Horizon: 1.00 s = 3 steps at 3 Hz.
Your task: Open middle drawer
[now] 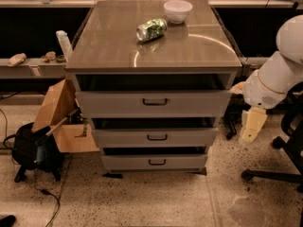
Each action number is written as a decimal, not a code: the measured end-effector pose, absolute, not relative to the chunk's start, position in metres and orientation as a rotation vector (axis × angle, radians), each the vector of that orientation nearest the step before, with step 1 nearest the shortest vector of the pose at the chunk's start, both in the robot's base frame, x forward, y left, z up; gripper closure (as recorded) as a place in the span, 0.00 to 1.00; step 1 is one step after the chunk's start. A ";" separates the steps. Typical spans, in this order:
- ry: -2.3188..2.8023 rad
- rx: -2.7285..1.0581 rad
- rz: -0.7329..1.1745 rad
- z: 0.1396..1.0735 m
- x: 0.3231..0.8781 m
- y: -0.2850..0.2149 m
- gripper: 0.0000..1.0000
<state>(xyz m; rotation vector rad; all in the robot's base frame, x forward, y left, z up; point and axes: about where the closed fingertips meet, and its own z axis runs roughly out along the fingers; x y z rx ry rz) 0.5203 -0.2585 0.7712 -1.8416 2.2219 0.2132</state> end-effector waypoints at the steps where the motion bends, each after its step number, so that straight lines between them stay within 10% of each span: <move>1: 2.175 -1.897 0.270 0.751 0.520 -0.258 0.00; 3: 2.167 -1.930 0.324 0.717 0.522 -0.256 0.00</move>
Offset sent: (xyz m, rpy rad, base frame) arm 0.0018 0.0008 -0.0598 0.0449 0.0610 0.1106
